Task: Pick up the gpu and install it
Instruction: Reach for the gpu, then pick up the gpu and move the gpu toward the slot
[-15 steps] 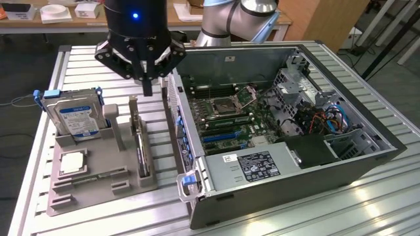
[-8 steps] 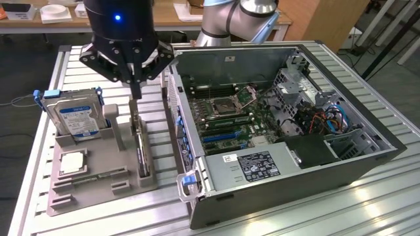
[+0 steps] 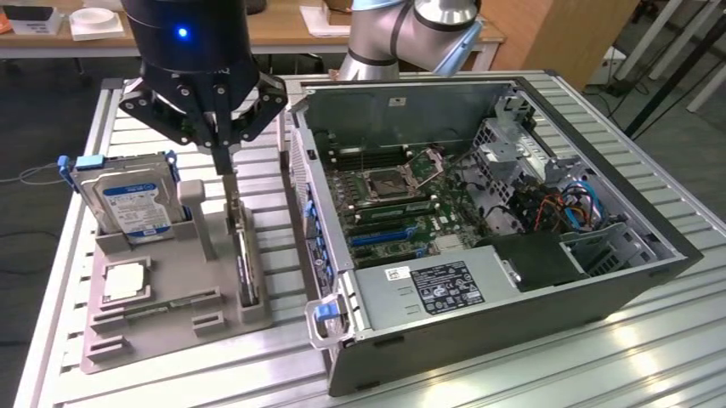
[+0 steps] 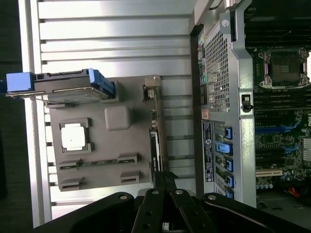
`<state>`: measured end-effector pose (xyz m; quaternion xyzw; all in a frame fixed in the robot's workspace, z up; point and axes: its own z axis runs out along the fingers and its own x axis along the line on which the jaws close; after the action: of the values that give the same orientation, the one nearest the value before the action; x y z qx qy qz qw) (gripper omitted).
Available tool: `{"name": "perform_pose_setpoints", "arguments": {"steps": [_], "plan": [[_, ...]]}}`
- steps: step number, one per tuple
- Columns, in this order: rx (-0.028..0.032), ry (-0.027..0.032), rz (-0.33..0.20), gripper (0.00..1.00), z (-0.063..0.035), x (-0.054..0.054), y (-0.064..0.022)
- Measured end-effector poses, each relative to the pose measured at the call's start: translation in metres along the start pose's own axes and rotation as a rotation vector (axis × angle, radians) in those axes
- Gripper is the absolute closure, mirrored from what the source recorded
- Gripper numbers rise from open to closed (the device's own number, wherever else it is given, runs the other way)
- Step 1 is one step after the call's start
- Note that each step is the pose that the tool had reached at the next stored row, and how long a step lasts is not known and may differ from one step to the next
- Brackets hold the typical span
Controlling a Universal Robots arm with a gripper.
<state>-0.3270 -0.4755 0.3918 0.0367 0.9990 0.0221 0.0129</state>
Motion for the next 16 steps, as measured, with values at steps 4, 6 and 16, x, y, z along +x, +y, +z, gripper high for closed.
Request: {"name": "perform_pose_setpoints", "arguments": {"steps": [4, 6, 16], "plan": [[0.0001, 0.0, 0.0, 0.9, 0.0, 0.0, 0.0], [0.0001, 0.0, 0.0, 0.9, 0.0, 0.0, 0.0], [0.0158, -0.0012, 0.0, 0.9, 0.0061, 0.0004, 0.0027]]}}
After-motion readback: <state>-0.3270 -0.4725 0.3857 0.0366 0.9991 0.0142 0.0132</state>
